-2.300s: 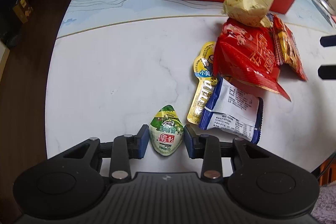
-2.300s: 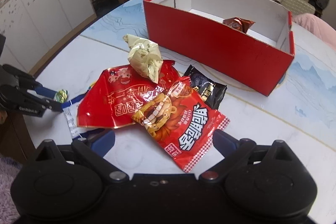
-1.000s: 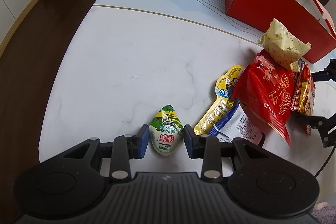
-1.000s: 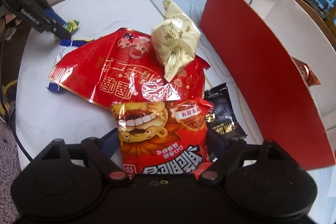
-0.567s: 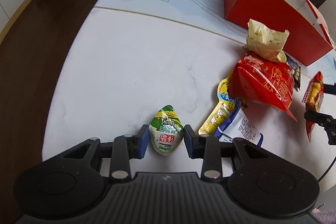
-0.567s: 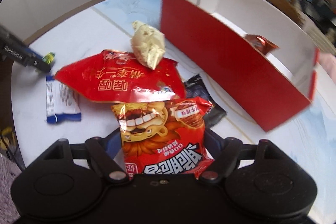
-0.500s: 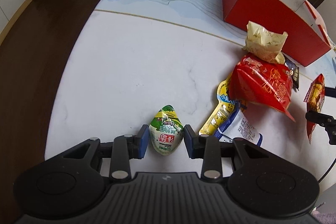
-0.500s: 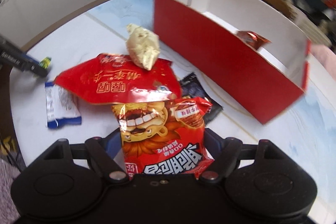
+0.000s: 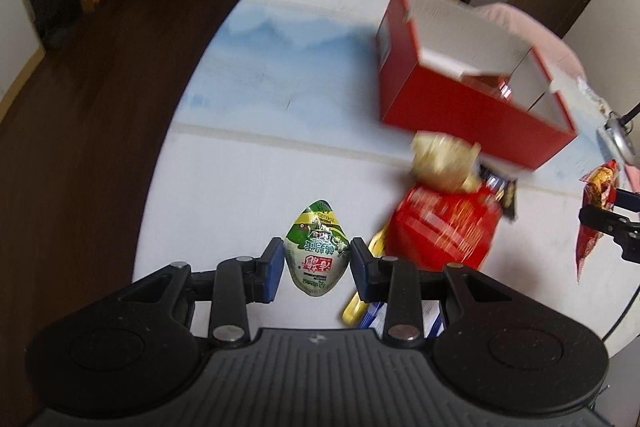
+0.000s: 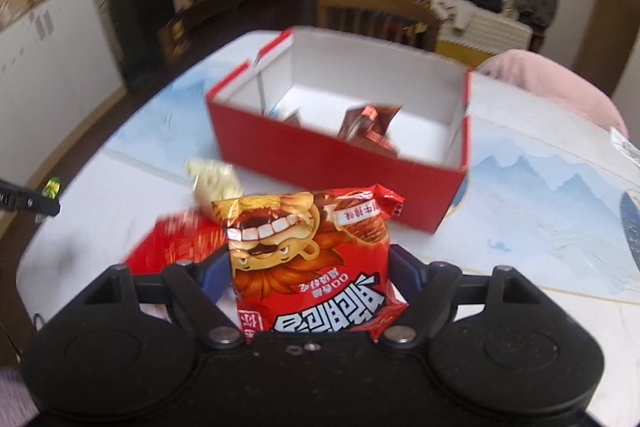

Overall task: Organize snacks
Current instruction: 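Carry the green candy and red chip bag over the red box and lower them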

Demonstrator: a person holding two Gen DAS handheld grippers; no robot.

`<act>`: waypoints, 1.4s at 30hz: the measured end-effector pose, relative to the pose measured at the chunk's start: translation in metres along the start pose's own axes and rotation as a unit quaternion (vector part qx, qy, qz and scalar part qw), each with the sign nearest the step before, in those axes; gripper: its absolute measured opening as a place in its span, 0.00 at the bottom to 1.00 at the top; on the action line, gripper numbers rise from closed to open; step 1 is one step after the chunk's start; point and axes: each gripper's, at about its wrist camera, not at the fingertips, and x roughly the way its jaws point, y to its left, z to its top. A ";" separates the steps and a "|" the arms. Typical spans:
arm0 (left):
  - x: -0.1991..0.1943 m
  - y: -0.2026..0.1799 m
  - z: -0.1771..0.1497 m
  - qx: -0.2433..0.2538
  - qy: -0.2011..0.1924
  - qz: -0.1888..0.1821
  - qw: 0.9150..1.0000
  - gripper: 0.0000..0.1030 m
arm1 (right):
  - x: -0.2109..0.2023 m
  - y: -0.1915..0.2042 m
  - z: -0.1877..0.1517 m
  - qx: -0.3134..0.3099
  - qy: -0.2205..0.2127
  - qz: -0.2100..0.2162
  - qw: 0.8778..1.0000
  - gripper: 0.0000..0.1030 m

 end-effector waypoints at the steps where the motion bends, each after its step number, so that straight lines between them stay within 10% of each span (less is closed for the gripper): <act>1: -0.004 -0.003 0.008 0.005 -0.009 -0.001 1.000 0.34 | -0.002 0.000 0.005 0.006 -0.006 -0.003 1.000 0.77; 19: -0.025 -0.075 0.149 0.080 -0.122 0.003 0.989 0.34 | 0.012 -0.029 0.106 0.042 -0.071 -0.060 0.995 0.77; 42: 0.114 -0.177 0.222 0.151 -0.050 0.053 0.986 0.34 | 0.137 -0.074 0.138 0.013 0.015 -0.087 0.996 0.77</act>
